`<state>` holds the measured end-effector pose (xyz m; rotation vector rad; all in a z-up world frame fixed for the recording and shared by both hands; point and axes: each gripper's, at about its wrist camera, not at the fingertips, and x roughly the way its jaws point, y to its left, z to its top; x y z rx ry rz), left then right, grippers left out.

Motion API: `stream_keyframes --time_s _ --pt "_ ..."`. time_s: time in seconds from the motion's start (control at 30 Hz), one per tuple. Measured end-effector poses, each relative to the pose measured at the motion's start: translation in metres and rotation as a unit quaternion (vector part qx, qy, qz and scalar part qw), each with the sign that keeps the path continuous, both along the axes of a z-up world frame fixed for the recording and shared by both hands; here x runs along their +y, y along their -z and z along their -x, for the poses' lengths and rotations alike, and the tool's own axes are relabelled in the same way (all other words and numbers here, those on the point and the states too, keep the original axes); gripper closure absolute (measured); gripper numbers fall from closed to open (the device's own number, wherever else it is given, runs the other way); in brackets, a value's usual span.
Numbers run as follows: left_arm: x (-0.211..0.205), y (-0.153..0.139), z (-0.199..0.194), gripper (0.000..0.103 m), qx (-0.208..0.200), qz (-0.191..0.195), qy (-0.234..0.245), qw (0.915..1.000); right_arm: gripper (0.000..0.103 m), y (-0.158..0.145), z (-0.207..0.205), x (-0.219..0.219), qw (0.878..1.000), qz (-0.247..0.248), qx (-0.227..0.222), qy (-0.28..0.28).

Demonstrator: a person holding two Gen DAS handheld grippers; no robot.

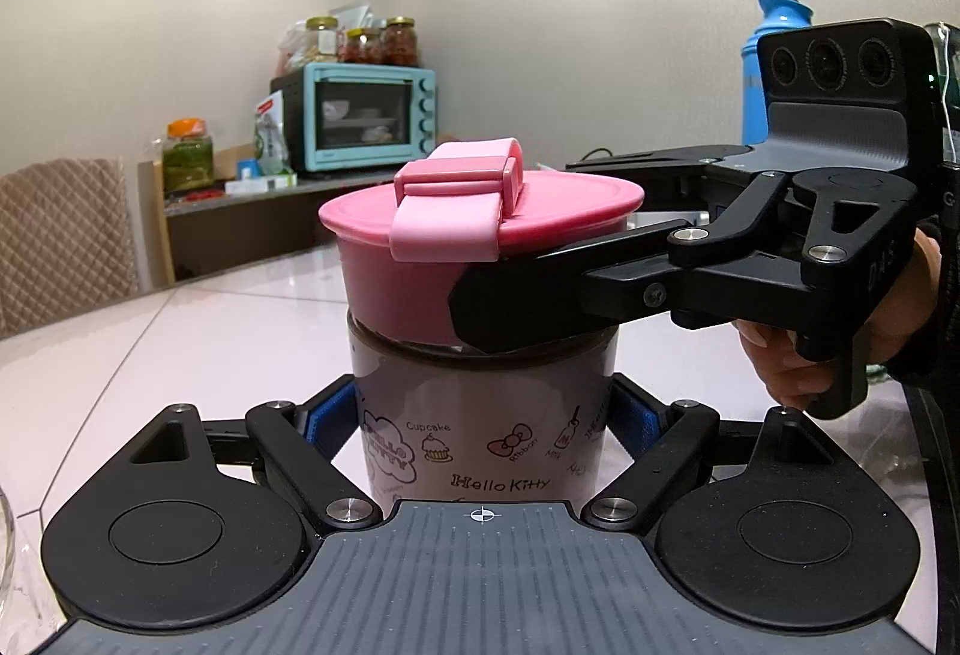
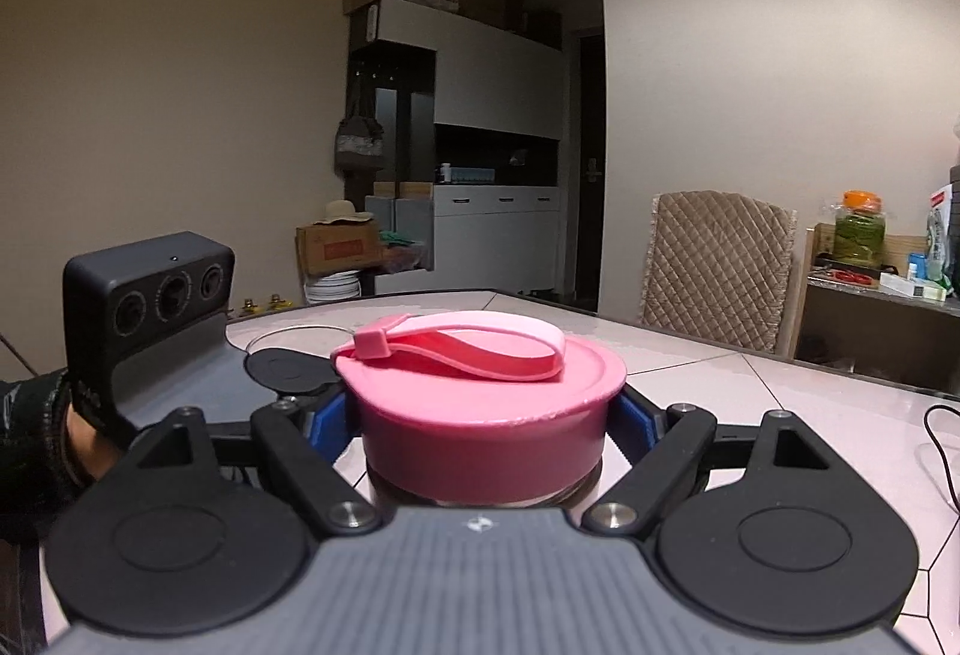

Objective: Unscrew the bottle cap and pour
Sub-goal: 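Twist the pink lid further and lift it off with the right gripper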

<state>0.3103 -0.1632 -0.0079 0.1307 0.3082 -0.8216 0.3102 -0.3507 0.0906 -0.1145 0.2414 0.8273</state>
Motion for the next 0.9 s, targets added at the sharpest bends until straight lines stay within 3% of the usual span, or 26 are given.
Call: stream_keyframes --time_s 0.13,0.23,0.6,0.9 --pt "0.000 0.000 0.000 0.013 0.000 0.000 0.000 1.0000 0.017 -0.002 0.003 0.002 1.000 -0.004 0.003 0.014" --pt "0.000 0.000 -0.001 0.013 0.000 0.000 0.000 1.0000 0.007 -0.003 0.010 0.003 0.999 -0.004 0.001 0.037" --pt "0.000 0.000 -0.001 0.013 0.001 0.001 0.000 1.0000 0.004 -0.004 0.049 0.033 0.983 0.024 -0.029 0.181" --pt "0.001 0.000 -0.002 0.013 0.001 0.000 0.000 1.0000 0.004 0.004 0.042 0.054 0.974 0.019 -0.022 0.227"
